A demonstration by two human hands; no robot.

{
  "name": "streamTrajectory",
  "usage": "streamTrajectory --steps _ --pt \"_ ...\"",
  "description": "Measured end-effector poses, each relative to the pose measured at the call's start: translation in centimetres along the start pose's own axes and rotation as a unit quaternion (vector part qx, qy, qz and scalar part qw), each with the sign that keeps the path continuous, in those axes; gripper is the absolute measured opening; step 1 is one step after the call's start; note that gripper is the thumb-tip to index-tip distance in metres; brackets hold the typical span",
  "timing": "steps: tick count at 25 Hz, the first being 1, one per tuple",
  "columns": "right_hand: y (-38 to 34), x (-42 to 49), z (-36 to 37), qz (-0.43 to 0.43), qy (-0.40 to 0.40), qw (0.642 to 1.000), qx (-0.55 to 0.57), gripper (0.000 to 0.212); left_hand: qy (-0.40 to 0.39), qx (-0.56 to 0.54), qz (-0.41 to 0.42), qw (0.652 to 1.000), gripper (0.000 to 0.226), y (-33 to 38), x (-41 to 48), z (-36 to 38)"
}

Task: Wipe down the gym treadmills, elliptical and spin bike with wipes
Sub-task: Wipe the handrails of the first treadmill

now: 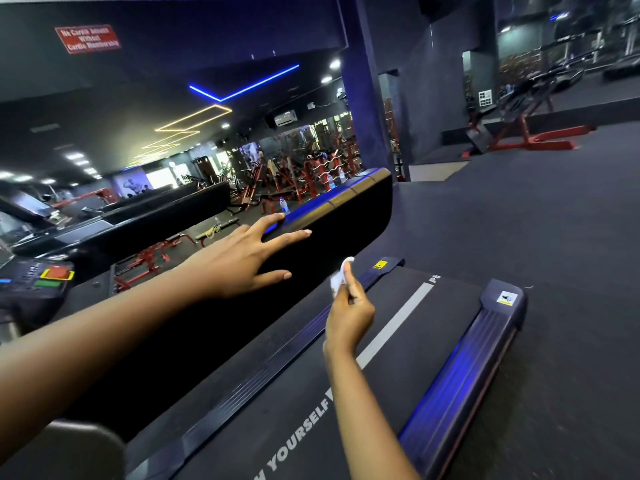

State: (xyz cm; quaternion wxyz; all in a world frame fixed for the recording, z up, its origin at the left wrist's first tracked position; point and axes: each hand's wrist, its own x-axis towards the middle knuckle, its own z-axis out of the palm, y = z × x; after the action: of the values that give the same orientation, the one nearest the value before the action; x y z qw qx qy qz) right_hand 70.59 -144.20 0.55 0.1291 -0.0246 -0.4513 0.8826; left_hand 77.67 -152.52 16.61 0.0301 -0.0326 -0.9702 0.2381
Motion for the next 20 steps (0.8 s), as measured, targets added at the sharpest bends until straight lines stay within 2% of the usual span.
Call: streamTrajectory --steps 3,6,10,13,20 --pt "-0.6 -3.8 -0.7 0.003 -0.052 0.999 0.004 0.038 -0.023 -0.03 -0.028 0.999 0.064 0.0 -1.1 -0.6" --pt "-1.0 -7.2 -2.4 0.004 -0.131 0.991 -0.015 0.042 -0.006 -0.04 -0.014 0.999 0.068 -0.4 -3.9 -0.6" --pt "-1.6 -4.1 -2.4 0.021 -0.075 0.995 -0.064 0.045 0.01 -0.066 -0.024 0.997 0.073 -1.2 -8.3 -0.5" --pt "-2.4 -3.2 -1.2 0.02 -0.062 0.995 -0.075 0.045 -0.003 -0.083 -0.043 0.996 0.076 -2.2 -11.5 -0.2" --pt "-2.3 -11.8 -0.3 0.012 -0.084 0.996 -0.003 0.042 -0.025 -0.117 -0.085 0.989 0.077 -3.4 -18.1 -0.4"
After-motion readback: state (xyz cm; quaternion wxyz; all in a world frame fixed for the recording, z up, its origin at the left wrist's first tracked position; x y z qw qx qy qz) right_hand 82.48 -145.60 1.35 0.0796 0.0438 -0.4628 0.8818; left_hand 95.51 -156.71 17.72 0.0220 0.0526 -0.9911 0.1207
